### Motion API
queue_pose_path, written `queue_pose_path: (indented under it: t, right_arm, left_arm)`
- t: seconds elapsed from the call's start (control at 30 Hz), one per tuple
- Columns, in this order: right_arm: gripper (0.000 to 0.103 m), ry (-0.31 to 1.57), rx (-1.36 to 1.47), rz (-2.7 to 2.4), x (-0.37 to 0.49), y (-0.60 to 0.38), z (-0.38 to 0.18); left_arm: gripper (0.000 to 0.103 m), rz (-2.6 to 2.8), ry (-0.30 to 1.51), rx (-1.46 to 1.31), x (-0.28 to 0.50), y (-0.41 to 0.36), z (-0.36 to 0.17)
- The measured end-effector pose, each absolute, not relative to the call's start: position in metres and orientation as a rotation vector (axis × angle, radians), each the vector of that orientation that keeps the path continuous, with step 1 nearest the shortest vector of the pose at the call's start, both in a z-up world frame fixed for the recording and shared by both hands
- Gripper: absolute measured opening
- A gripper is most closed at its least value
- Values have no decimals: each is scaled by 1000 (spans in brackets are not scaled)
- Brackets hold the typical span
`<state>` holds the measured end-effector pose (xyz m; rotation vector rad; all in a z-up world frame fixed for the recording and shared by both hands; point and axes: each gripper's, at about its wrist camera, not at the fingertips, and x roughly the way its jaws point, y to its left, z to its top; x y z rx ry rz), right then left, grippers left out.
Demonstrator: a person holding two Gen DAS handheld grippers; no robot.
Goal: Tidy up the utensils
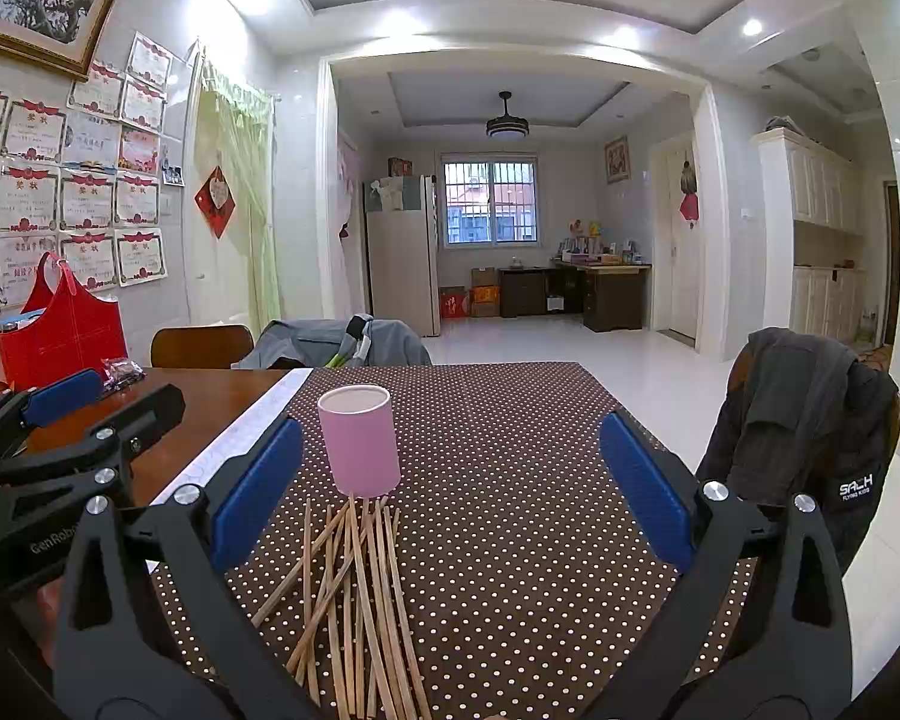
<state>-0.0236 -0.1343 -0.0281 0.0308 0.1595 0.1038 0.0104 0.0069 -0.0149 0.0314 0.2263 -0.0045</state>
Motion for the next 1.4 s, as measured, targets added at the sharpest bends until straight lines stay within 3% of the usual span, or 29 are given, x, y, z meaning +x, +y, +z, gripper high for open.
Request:
queue_pose_path:
  t: [1.4]
  right_arm:
    - [97, 199, 35, 101, -18, -131, -33]
  left_arm:
    - [78, 2, 265, 14, 15, 10, -19]
